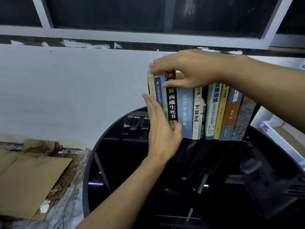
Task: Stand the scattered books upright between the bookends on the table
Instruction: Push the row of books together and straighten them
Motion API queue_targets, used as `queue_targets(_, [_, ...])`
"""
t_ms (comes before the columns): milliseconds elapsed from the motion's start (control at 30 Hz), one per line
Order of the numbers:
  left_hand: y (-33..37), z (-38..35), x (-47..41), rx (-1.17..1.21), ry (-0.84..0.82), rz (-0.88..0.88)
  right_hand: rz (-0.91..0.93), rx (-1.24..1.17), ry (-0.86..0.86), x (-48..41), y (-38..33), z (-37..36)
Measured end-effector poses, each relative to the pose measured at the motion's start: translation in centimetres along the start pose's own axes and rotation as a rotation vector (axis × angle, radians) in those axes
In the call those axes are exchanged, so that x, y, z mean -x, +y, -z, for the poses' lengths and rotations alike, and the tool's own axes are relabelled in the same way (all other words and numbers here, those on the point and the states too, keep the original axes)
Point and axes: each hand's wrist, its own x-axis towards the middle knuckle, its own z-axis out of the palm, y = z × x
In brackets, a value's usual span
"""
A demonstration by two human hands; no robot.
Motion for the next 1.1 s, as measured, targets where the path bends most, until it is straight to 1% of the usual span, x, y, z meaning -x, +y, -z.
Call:
queue_targets(100, [0.2, -0.6, 0.1, -0.022, -0.010, -0.011, -0.006, -0.035, 0.023, 0.7, 0.3, 0.0])
queue_targets(233, [-0.5, -1.7, -0.4, -0.109, 0.026, -0.056, -0.006, -0.069, 0.083, 1.4, 0.3, -0.1])
queue_targets(367, [-0.5, -2.4, -0.8, -0.185, 0.025, -0.022, -0.020, -0.021, 0.112, 1.9, 0.3, -0.3])
queue_targets(567, [-0.5, -2.4, -0.7, -0.192, 0.029, -0.006, -0.080, -0.069, 0.216, 1.2, -0.4, -1.5])
queue_targets(733, [-0.3, -1.7, 0.0, -0.221, -0.003, -0.001, -0.066, -0.093, 0.235, 0.7, -0.6, -1.9])
queue_targets(900, [0.4, -2.5, 1.0, -0.224, 0.022, -0.077, -0.083, -0.105, 0.238, 0.9, -0.6, -2.0])
queue_targets(1100, [0.2, -4.0, 0.3, -0.214, 0.062, -0.084, -0.100, -0.110, 0.284, 0.8, -0.7, -2.4])
